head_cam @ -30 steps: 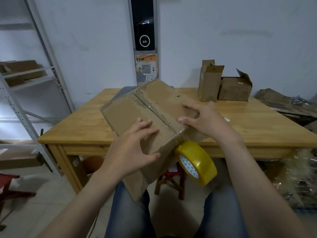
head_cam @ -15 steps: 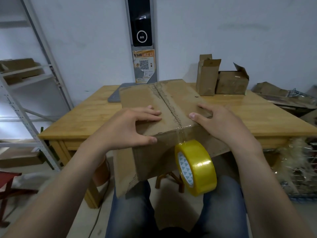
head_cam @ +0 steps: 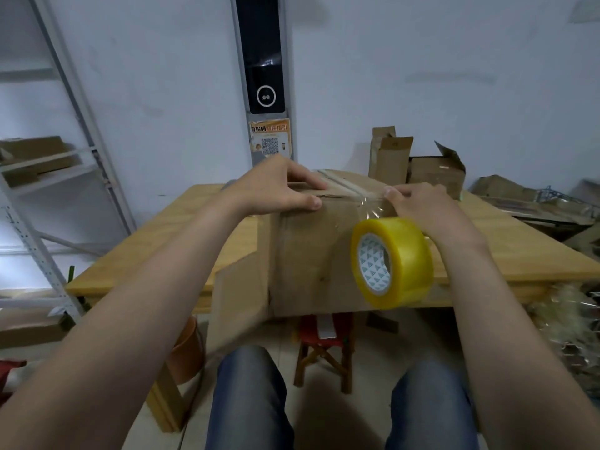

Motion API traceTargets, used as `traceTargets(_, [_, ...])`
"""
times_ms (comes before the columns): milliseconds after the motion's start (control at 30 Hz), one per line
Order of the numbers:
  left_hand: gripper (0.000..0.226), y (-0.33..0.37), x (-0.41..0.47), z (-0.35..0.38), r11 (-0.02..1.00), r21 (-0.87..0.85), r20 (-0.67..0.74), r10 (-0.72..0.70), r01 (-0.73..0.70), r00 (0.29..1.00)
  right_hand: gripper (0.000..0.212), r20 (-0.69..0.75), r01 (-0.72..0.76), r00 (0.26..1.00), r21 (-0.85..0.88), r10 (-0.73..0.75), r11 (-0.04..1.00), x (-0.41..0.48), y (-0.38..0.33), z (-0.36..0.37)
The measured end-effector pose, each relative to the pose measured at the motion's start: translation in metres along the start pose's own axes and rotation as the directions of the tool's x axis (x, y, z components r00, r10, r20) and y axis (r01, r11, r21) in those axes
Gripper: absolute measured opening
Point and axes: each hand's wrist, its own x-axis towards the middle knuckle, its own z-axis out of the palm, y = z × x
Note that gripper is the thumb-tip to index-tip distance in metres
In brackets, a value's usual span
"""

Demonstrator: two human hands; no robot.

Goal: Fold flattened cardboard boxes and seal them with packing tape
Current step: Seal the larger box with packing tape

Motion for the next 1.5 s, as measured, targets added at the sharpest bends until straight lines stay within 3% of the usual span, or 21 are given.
traceTargets(133, [0.030,-0.040,0.023,0.020,1.000,0.030,0.046,0.005,-0.007,0.999,0.052,0.018,-0.037,0.999,-0.018,0.037,0.999,0.022,0.009,0.019])
traceTargets(200, [0.032,-0.064,0.030,0.027,0.999,-0.009,-0.014,-0.031,0.031,0.999,0.057,0.007,-0.041,0.999,-0.019,0.041,0.999,0.036,0.011,0.031])
traceTargets(400, [0.029,-0.094,0.056,0.036,0.996,-0.059,-0.128,-0.070,0.063,0.989,0.046,-0.018,0.006,1.000,-0.041,-0.007,0.999,0.082,0.010,0.047])
traceTargets(733, [0.027,-0.133,0.086,0.027,0.998,-0.038,-0.167,-0.047,0.041,0.985,0.052,-0.042,0.040,0.998,-0.080,-0.044,0.996,0.131,0.005,0.061])
traceTargets(900, [0.036,-0.157,0.097,0.034,0.993,-0.018,-0.265,-0.121,0.120,0.957,0.049,-0.050,0.096,0.994,0.037,-0.094,0.995,0.146,-0.003,0.084])
traceTargets(1033, [0.034,-0.166,0.098,0.037,0.988,-0.057,-0.284,-0.156,0.146,0.946,0.050,-0.036,0.105,0.993,-0.103,-0.109,0.989,0.158,-0.008,0.088])
traceTargets(1100, [0.031,-0.165,0.099,0.036,0.988,-0.076,-0.290,-0.151,0.135,0.945,0.048,-0.033,0.152,0.987,-0.174,-0.160,0.973,0.166,-0.011,0.085])
traceTargets(1233, [0.027,-0.158,0.101,0.036,0.986,-0.055,-0.276,-0.165,0.155,0.947,0.042,0.012,0.421,0.905,-0.159,-0.425,0.893,0.180,-0.033,0.094])
traceTargets(1367, [0.009,-0.135,0.089,0.047,0.933,0.216,-0.478,-0.155,0.287,0.865,0.033,0.127,0.462,0.884,-0.090,-0.450,0.882,0.192,-0.043,0.107])
traceTargets(1433, [0.003,-0.124,0.079,0.054,0.928,0.103,-0.443,-0.281,0.359,0.852,0.031,0.096,0.473,0.881,-0.116,-0.464,0.874,0.194,-0.038,0.110])
traceTargets(1500, [0.019,-0.118,0.074,0.061,0.865,-0.070,-0.225,-0.499,0.497,0.837,0.031,0.072,0.483,0.875,-0.133,-0.478,0.865,0.196,-0.033,0.111])
